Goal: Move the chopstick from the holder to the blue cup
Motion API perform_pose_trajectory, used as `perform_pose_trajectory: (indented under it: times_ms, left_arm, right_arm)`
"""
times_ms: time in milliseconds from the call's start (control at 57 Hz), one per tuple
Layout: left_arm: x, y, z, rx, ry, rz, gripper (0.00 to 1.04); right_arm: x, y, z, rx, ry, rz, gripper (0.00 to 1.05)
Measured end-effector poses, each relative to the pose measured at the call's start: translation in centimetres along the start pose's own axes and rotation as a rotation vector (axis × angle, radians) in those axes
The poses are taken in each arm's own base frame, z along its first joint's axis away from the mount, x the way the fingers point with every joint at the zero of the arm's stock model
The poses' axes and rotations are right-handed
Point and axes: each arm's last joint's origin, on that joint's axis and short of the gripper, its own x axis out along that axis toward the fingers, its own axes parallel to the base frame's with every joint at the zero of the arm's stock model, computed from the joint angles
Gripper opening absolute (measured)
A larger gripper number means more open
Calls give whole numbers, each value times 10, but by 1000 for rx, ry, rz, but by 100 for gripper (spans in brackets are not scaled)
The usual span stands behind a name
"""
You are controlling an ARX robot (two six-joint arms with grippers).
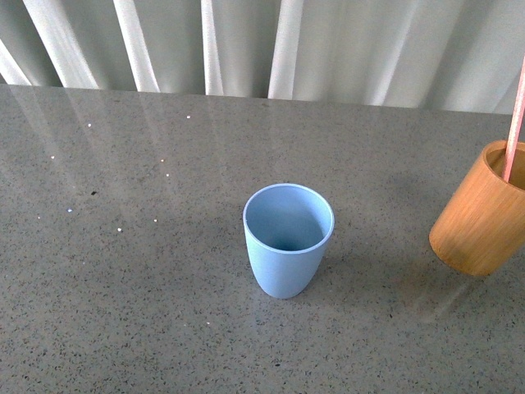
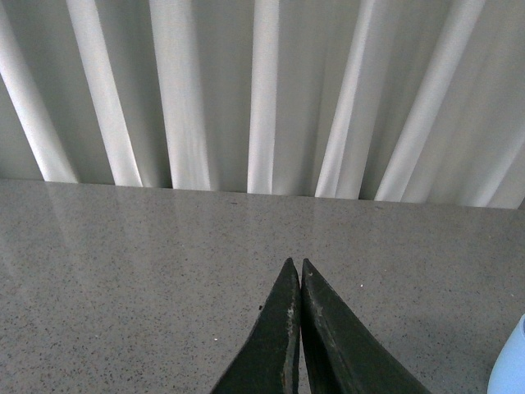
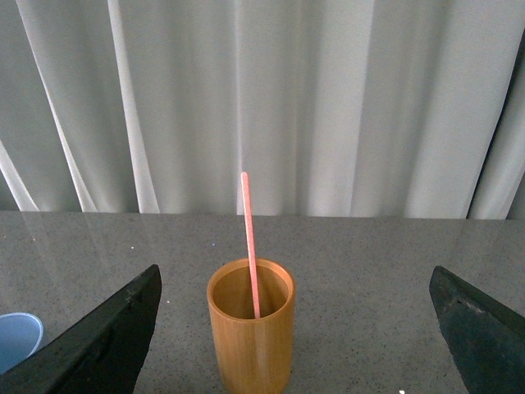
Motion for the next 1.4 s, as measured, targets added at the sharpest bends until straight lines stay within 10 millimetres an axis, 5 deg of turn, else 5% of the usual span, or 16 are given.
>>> perform_pose_trajectory:
  times_ms: [1035,1228,1404]
  left_arm:
    - [-21,0,-3,-1,5,-1,4]
    - [-21,0,-3,0,5,-1,34]
    - [-21,0,-3,0,5,-1,75]
  right_arm:
    - [0,0,0,0,0,0,95]
    - [0,0,0,0,0,0,95]
    - [0,0,0,0,0,0,95]
